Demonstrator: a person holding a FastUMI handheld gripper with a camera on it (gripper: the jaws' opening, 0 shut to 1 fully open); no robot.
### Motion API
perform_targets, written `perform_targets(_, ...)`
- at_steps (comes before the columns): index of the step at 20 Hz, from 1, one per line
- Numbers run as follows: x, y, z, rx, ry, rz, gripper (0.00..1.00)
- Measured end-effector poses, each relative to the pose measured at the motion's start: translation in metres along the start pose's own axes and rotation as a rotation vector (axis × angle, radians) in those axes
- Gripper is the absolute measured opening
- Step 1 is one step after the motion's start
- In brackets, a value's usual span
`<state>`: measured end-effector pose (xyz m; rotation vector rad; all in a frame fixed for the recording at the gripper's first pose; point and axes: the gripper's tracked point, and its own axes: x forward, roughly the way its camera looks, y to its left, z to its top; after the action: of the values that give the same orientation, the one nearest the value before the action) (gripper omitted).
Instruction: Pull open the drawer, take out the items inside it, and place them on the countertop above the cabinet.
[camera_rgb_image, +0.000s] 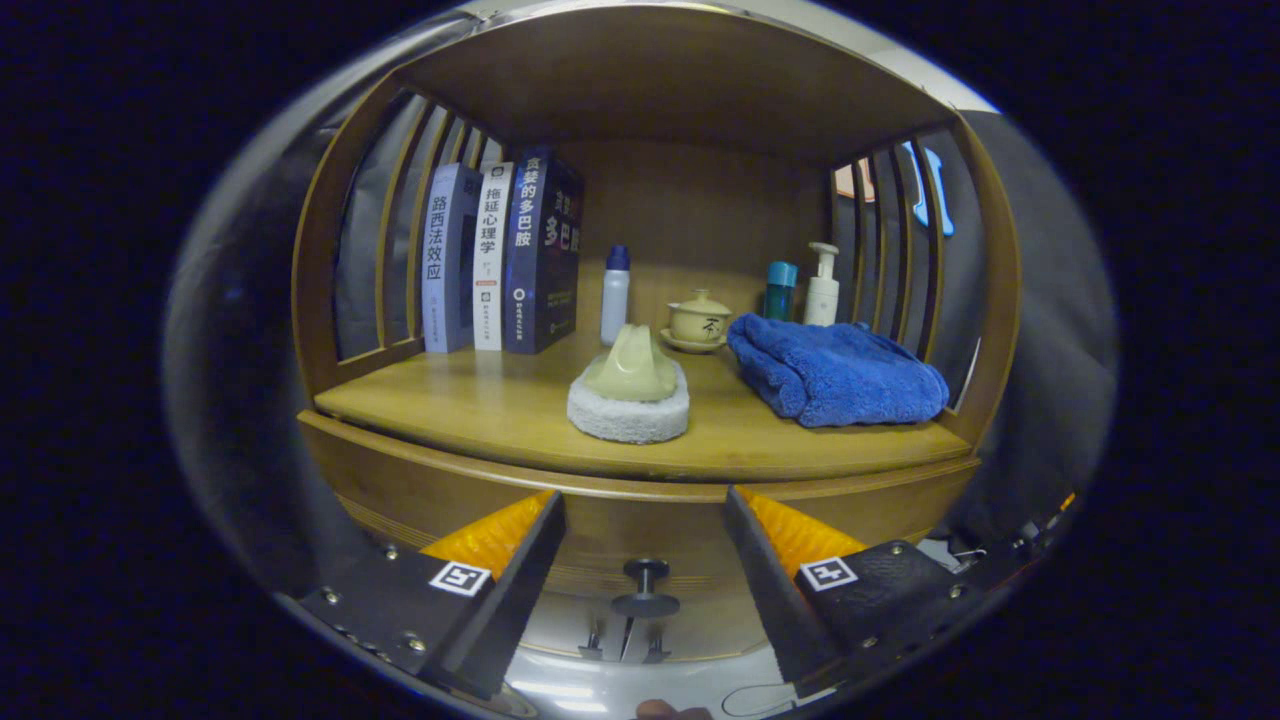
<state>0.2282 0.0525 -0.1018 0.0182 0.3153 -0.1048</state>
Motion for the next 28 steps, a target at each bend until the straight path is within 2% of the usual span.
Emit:
perform_targets(5,0.0009,-0.0008,-0.0039,-0.103,-0.012,-0.027,0.97)
perform_targets(23,0.0029,0.0019,-0.0032,-0.097,-0.019,-0.033,0.97)
perform_targets(28,0.0018,0.0026,-0.0026,-0.067,-0.022,-0.012,0.97)
